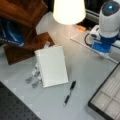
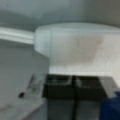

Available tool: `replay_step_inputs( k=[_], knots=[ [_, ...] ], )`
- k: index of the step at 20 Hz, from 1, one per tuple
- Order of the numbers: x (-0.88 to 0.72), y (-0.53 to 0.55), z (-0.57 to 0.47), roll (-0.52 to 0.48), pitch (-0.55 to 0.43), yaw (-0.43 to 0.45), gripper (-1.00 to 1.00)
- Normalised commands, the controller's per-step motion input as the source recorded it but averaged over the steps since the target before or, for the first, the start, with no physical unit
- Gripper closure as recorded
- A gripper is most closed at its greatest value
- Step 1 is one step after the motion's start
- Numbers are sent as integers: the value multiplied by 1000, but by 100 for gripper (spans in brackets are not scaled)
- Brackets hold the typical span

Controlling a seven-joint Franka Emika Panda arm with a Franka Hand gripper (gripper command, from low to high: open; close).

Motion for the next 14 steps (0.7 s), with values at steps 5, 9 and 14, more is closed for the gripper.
replay_step_inputs(
  k=[5, 9, 14],
  knots=[
    [-1000, -71, -565, 184, -707, -140, 100],
    [-1000, 8, -521, 131, -649, -188, 100],
    [-1000, 108, -492, 78, -602, -186, 100]
  ],
)
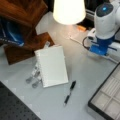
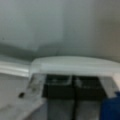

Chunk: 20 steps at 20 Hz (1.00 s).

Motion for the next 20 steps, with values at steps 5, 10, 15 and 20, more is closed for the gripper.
replay_step_inputs(
  k=[5, 10, 15, 20],
  knots=[
    [-1000, 214, -413, 20, -577, -169, 100],
    [-1000, 193, -223, 7, -533, -179, 100],
    [-1000, 93, -31, -16, -477, -190, 100],
    [-1000, 0, -107, -75, -470, -183, 100]
  ],
)
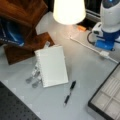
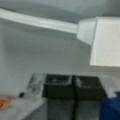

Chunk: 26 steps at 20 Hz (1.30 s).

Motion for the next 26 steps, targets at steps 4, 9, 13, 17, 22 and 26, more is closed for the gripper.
replay_step_inputs(
  k=[4, 9, 13, 17, 22, 26],
  knots=[
    [-1000, -90, -236, -93, -471, -155, 100],
    [-897, -96, -443, -133, -535, -203, 100],
    [-749, -85, -683, -190, -653, -217, 100],
    [-768, -186, -756, -110, -659, -127, 100],
    [-858, -425, -628, 4, -620, -50, 100],
    [-914, -541, -466, 71, -606, -12, 100]
  ],
)
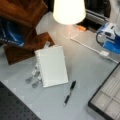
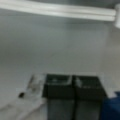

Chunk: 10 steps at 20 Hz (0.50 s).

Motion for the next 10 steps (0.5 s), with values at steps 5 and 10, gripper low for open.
replay_step_inputs(
  k=[5, 10],
  knots=[
    [-963, -542, -388, 93, -593, 30, 100],
    [-935, -537, -407, 89, -596, 48, 100]
  ],
)
